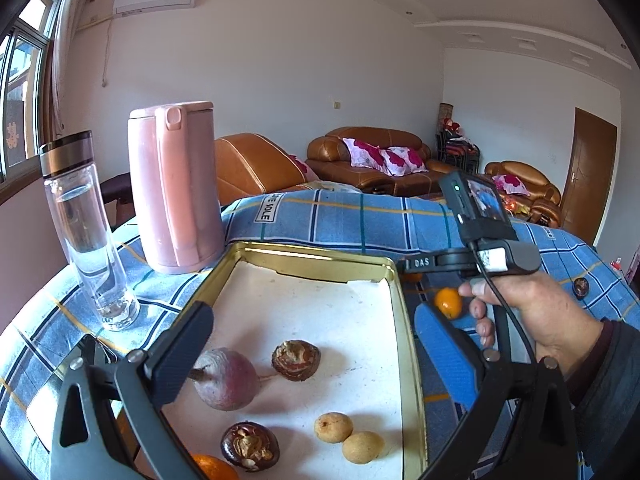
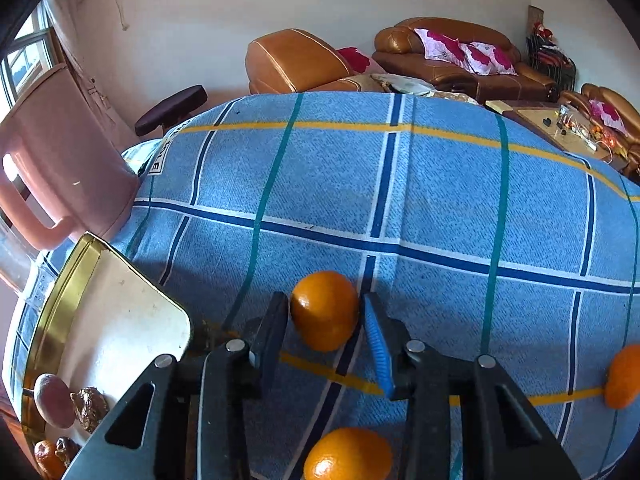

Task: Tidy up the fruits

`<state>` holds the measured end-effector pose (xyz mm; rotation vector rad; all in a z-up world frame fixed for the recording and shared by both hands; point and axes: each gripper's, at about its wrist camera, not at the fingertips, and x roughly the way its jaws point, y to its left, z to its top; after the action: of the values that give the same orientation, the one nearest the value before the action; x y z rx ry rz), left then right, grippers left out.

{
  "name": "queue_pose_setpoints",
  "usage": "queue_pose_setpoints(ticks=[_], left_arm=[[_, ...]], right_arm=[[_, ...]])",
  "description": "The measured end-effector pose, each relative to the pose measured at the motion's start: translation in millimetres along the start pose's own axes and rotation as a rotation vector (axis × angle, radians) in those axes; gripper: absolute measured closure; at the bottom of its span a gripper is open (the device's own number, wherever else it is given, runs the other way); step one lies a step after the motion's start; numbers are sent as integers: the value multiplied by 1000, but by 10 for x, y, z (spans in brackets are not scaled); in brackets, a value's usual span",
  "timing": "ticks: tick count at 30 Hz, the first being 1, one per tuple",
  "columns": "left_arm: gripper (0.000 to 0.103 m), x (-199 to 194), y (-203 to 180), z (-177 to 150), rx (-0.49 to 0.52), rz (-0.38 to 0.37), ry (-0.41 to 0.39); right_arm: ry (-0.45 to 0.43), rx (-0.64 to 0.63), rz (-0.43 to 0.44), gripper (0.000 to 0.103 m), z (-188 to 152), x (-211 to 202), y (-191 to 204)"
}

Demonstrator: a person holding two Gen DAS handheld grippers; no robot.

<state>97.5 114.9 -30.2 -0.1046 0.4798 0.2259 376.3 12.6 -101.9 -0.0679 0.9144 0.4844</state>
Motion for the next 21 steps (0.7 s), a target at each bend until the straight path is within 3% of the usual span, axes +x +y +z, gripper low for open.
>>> queue_pose_setpoints(ticks=[9, 12, 21], left_arm=[[0, 349, 83, 384, -11, 101, 25], [0, 357, 125, 415, -27, 102, 18], [0, 214, -214, 469, 7, 55, -8]], right_arm=[[9, -92, -70, 66, -5, 99, 48], [-7, -124, -75, 66, -50, 55, 63], [-157, -121, -85, 66, -305, -656, -197]])
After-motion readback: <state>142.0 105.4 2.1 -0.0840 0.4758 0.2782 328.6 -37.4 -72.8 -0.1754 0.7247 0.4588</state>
